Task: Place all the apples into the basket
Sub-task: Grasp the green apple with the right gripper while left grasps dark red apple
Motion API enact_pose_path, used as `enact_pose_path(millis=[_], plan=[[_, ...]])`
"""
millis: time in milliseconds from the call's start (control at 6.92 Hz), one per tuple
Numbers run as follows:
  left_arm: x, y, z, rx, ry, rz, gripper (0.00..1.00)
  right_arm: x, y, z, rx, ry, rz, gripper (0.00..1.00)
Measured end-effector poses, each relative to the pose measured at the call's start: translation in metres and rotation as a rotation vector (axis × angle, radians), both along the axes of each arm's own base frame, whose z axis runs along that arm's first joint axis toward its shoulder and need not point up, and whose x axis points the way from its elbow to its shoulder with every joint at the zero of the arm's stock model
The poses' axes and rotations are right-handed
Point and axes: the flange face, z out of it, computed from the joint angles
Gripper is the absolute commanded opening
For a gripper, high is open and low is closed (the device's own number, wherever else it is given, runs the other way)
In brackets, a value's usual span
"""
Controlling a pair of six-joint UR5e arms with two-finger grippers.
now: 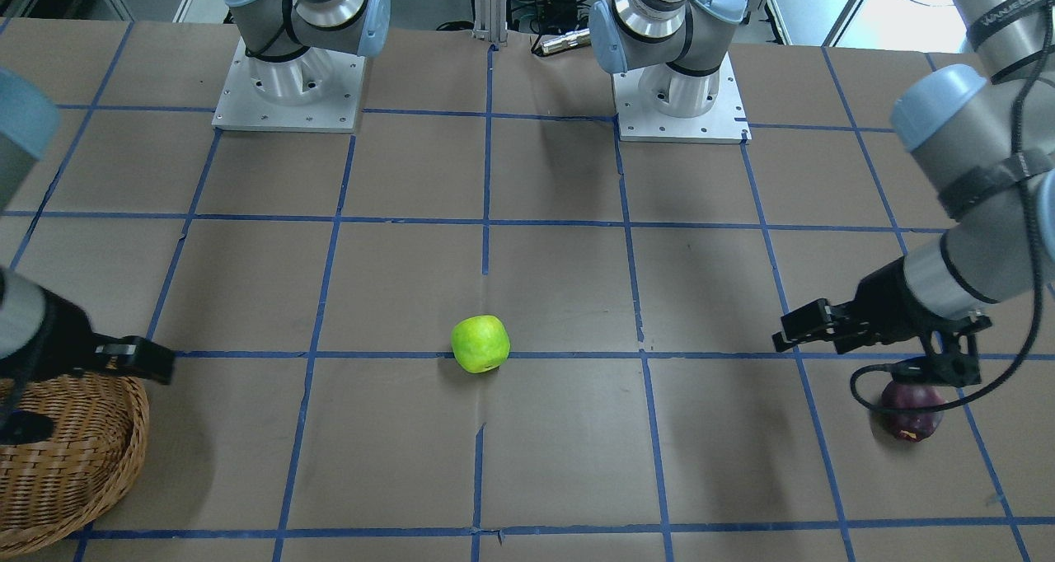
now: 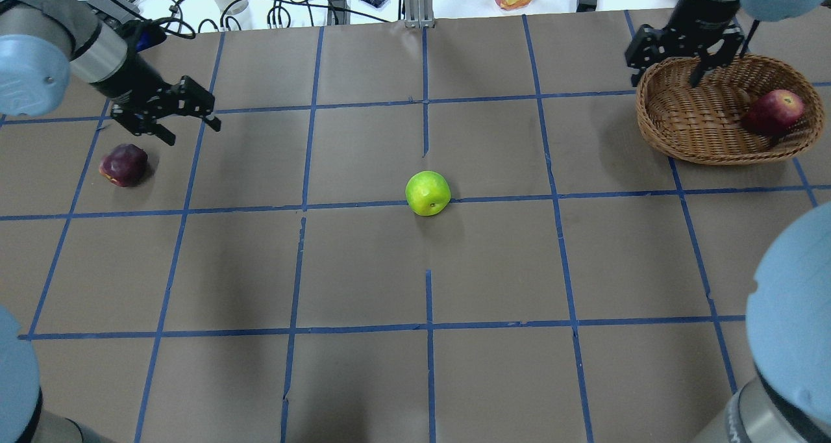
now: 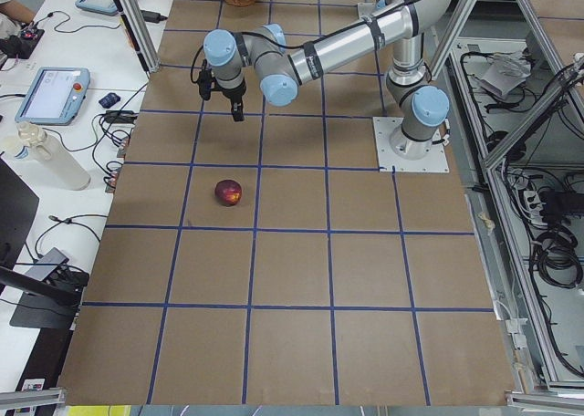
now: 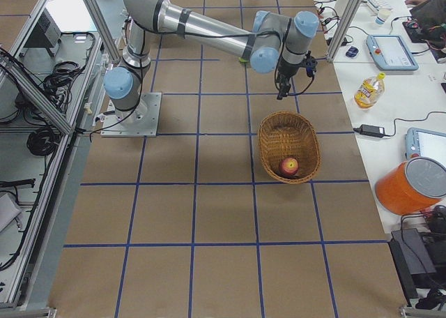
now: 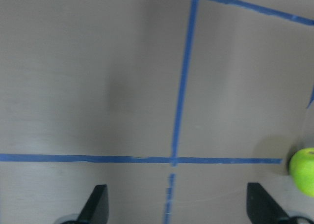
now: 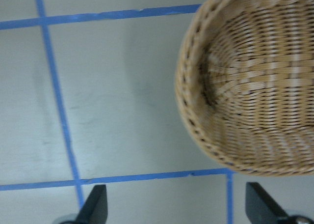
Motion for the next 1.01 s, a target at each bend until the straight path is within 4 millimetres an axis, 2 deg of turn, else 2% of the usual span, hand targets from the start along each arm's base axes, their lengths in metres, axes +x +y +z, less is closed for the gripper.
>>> enact_pose_path(millis=[145, 289, 434, 578, 723, 1012], plan=[[0.047, -0.001, -0.014, -0.017, -0.083, -0.091, 1.0, 0.072, 0.009, 0.003, 0.007, -0.022, -0.001, 1.0], [0.082, -0.004, -0.033, -0.022, -0.156, -0.147, 1.0, 0.14, 0.023, -0.001, 0.017, -0.028, 0.031, 1.0], [0.109, -0.005, -0.05, -0.019, -0.194, -0.17, 1.0, 0.196, 0.038, -0.009, 0.018, -0.029, 0.089, 1.0], [0.131, -0.007, -0.065, -0.026, -0.215, -0.18, 1.0, 0.239, 0.05, -0.022, 0.008, -0.03, 0.144, 1.0], [0.143, -0.011, -0.079, -0.047, -0.234, -0.183, 1.0, 0.267, 0.059, -0.043, -0.002, -0.032, 0.184, 1.0], [0.152, -0.02, -0.109, -0.078, -0.25, -0.182, 1.0, 0.302, 0.076, -0.088, -0.01, -0.05, 0.234, 1.0]])
